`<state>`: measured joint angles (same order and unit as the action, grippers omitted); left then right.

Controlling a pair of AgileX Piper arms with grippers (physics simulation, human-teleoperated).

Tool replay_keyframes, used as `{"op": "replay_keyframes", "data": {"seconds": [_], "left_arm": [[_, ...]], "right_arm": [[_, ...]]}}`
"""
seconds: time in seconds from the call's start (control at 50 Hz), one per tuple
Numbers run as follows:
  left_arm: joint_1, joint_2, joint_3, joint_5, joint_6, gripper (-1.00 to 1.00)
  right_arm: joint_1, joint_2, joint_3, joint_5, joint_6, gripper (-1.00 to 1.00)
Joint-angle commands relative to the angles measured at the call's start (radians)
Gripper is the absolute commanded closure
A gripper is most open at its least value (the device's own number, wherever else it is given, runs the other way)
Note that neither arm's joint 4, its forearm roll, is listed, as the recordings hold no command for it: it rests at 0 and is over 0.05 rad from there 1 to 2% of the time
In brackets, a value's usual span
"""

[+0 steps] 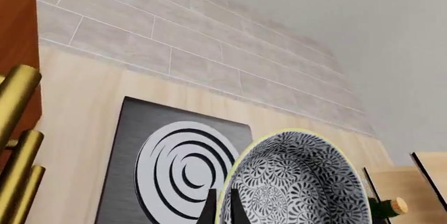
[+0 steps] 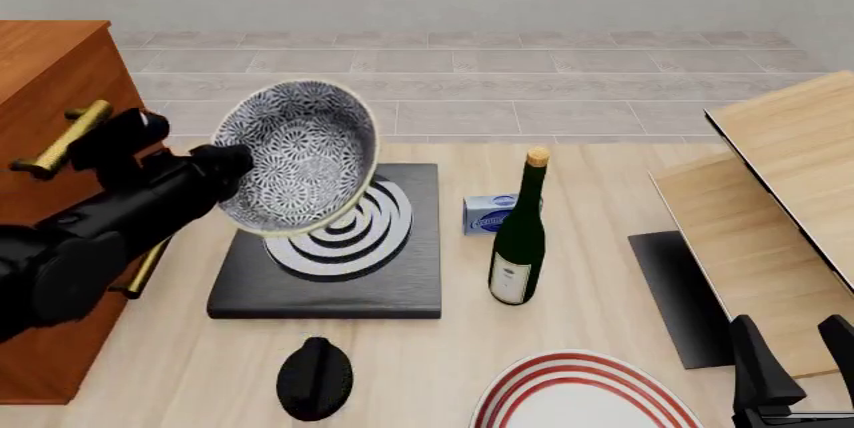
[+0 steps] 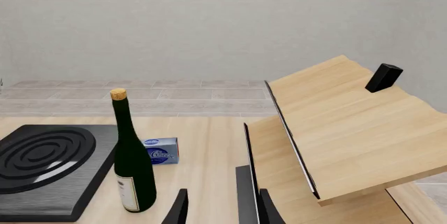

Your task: Put the bowl on the stove.

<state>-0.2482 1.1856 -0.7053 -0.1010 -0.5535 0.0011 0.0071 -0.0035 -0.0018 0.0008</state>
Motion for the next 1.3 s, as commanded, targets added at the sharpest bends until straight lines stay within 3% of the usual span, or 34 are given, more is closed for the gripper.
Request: {"op": "replay_keyframes", "data": {"seconds": [0.02, 0.7, 1.3], "left_arm": [[0.010, 0.092, -0.050, -0.027, 0.018, 1.00], [0.006, 0.255, -0.117, -0.061, 0.091, 1.00], [0.029, 0.341, -0.131, -0.111, 0.064, 1.00]], "right_arm": [[0.000, 0.000, 0.000, 0.000, 0.000, -1.00], [0.000, 0.000, 0.000, 0.000, 0.000, -1.00], [0.000, 0.000, 0.000, 0.000, 0.000, -1.00]]}}
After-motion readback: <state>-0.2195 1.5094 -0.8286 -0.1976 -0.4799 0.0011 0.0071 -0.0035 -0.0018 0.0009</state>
